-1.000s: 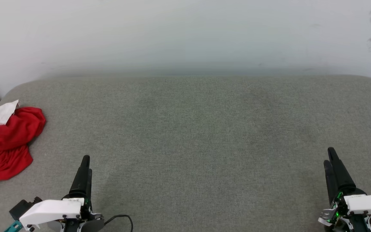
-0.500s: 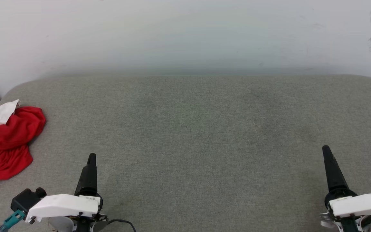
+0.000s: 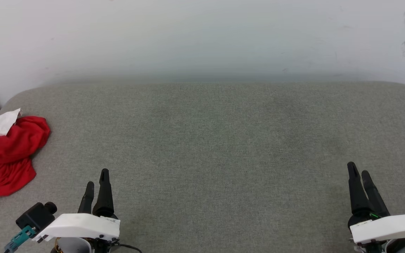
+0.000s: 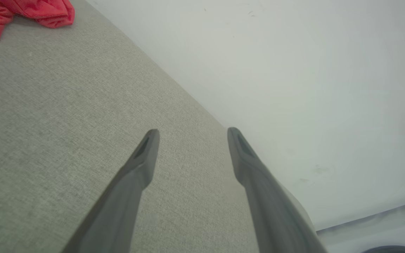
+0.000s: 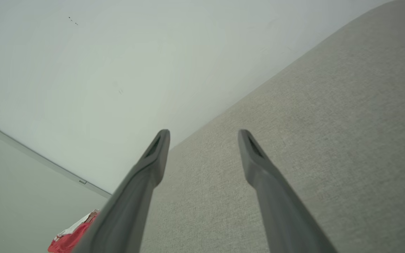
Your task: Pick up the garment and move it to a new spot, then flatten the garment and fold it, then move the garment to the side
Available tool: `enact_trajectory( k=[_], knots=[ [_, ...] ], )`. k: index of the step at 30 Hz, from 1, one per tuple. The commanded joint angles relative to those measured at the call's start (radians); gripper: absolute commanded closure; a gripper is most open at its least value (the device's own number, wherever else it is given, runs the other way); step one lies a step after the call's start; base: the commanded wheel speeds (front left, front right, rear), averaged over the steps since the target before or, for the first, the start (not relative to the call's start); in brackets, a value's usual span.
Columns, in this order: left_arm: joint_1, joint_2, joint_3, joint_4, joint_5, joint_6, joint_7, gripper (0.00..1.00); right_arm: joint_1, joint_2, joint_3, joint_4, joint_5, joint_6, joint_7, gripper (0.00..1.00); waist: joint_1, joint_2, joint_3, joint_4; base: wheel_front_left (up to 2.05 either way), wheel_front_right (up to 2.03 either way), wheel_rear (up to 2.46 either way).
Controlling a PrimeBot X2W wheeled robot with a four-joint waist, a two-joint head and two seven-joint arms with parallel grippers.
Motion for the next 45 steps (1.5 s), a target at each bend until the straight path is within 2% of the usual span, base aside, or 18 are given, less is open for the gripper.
enact_trajectory(
  k=[1,18,45],
  knots=[
    [-0.002,0.005,-0.005,-0.017,0.036,0.007,-0.01,0.0,0.001,-0.002,-0.002,-0.02,-0.032,0.0,-0.011,0.0,0.0,0.0,0.0,0.0,0.0,0.0,0.0],
    [0.027,0.015,-0.044,-0.051,0.28,0.022,-0.068,0.0,0.038,-0.002,0.002,-0.048,-0.253,0.0,-0.069,0.0,0.0,0.0,-0.001,0.0,0.0,0.0,0.0],
    [0.061,0.01,-0.073,-0.069,0.558,0.038,-0.136,0.0,0.082,-0.002,0.013,-0.102,-0.519,0.0,-0.138,0.0,0.0,0.0,0.0,-0.001,0.0,0.0,0.0]
  ],
)
